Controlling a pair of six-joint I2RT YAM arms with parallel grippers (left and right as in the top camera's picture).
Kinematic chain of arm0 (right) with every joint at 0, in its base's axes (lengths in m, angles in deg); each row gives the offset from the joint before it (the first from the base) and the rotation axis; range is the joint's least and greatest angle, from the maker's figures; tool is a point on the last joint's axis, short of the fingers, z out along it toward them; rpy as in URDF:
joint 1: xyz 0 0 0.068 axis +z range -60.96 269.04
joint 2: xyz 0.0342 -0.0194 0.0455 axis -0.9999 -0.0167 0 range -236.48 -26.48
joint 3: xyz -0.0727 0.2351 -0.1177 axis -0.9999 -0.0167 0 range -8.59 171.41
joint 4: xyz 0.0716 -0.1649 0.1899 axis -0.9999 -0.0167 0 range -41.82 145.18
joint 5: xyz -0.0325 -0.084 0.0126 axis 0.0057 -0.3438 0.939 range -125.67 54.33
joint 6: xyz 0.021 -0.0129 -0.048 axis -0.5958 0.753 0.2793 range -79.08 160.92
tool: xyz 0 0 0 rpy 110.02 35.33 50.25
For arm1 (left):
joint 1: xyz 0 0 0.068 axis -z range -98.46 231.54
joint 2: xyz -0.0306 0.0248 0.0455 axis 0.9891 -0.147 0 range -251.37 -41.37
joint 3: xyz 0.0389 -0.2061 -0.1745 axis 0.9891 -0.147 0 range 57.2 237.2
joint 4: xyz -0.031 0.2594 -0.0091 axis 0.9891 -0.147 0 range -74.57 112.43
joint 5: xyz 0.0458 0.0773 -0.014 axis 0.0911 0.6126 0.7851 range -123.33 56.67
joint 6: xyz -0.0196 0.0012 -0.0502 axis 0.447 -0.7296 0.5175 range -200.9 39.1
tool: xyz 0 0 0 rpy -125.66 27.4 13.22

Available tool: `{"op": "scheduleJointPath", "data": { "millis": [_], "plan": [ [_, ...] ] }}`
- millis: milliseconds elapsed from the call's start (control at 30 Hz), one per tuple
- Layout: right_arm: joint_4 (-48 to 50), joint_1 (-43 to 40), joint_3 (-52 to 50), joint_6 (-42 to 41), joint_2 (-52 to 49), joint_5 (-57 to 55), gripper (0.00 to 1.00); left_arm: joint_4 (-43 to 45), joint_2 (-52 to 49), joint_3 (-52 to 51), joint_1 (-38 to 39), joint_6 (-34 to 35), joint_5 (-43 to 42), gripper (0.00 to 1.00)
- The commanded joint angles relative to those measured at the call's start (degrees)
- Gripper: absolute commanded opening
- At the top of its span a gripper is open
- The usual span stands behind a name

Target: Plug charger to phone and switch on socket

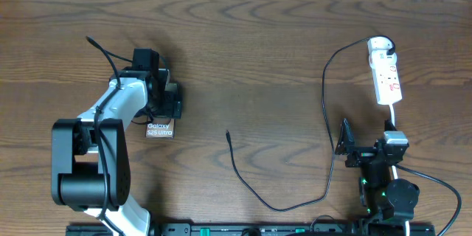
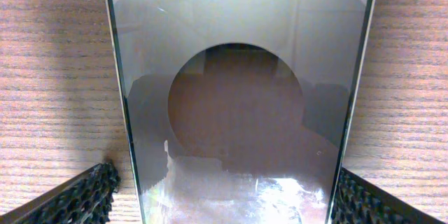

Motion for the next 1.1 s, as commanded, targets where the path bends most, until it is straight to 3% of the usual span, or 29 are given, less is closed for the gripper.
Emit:
{"op": "scheduleJointPath", "data": {
  "millis": [0,200,1067],
  "plan": [
    [-0.26,0.33,-0.02,-0.70,0.24,0.02,0.99,-1.01,-1.64,-2.32,-0.13,0.04,-1.66,0.88],
    [-0.26,0.33,-0.02,-0.70,0.24,0.02,0.99,-0.98,-1.64,-2.32,-0.13,0.04,-1.66,0.82],
    [-0.26,0.33,-0.02,-0.70,0.24,0.02,0.99,-0.81,-1.64,-2.32,-0.13,0.07,-1.68,0.75]
  ]
}}
